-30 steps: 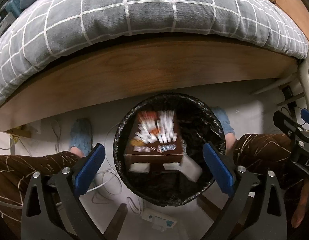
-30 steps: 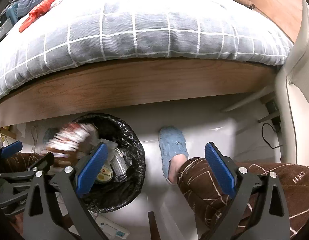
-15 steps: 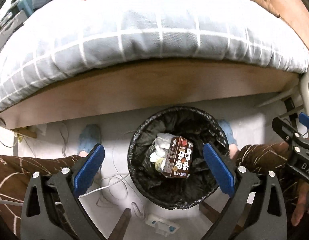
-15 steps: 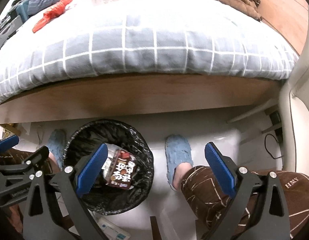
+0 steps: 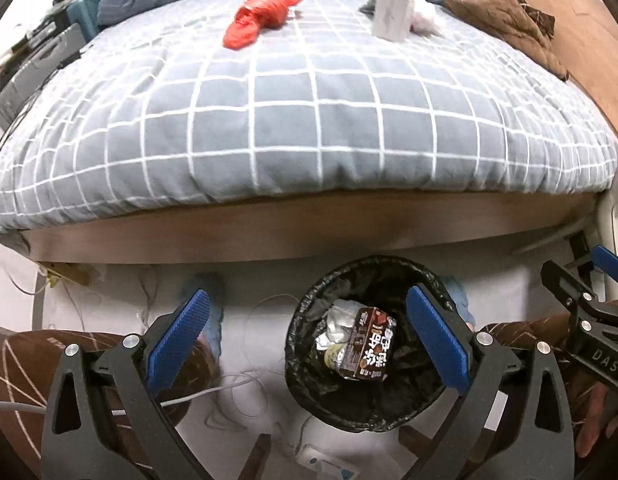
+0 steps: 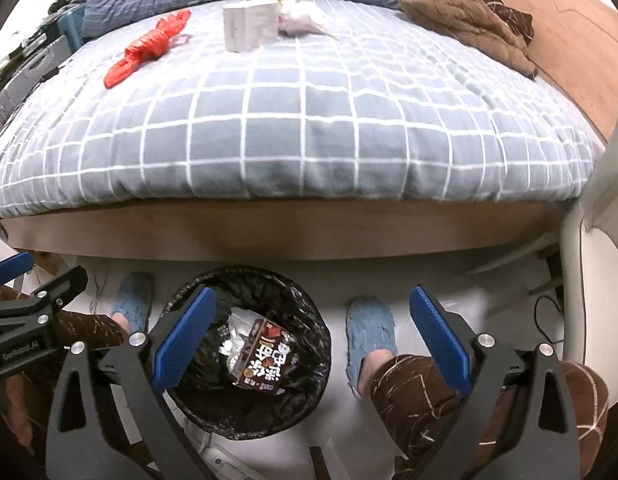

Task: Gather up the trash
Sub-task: 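Raise both grippers from the bin back toward the red bag and white box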

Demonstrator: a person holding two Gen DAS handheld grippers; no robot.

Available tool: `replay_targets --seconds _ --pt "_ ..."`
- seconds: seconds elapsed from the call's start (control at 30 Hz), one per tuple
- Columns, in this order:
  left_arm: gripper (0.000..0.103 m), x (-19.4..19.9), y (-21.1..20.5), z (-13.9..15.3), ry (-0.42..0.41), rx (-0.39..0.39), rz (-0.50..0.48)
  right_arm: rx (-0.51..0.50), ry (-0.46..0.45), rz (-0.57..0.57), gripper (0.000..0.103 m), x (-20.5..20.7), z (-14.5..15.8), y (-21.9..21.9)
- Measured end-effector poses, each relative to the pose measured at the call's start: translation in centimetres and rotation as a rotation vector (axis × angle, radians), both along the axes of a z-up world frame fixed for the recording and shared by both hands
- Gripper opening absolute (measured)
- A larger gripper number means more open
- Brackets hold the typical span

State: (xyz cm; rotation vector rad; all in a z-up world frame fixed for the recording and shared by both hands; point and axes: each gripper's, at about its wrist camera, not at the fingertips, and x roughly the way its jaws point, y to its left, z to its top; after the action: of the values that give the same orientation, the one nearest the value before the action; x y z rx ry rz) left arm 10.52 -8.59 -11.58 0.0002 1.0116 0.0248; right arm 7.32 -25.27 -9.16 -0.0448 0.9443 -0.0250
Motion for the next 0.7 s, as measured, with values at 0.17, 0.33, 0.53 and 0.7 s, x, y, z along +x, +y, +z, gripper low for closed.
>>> replay_targets --seconds 0.17,0.33,0.53,0.7 --pt "0.097 0.4 1.0 1.2 -0.018 0.002 0.015 0.001 -0.024 0.026 0.094 0.8 1.4 1.0" --pt "0.097 1.1 2.1 2.6 -0.042 0.002 0.033 0.002 -0.053 0.051 0.094 1.8 3.0 2.0" --pt "0.097 1.9 3.1 4.6 -0.069 0.014 0.045 0.008 -0.081 0.073 0.094 2.8 4.7 2.8" --pt "0.097 3.0 4.1 6.5 -0.097 0.023 0.060 0.016 -0.110 0.083 0.094 4.0 6.5 3.1"
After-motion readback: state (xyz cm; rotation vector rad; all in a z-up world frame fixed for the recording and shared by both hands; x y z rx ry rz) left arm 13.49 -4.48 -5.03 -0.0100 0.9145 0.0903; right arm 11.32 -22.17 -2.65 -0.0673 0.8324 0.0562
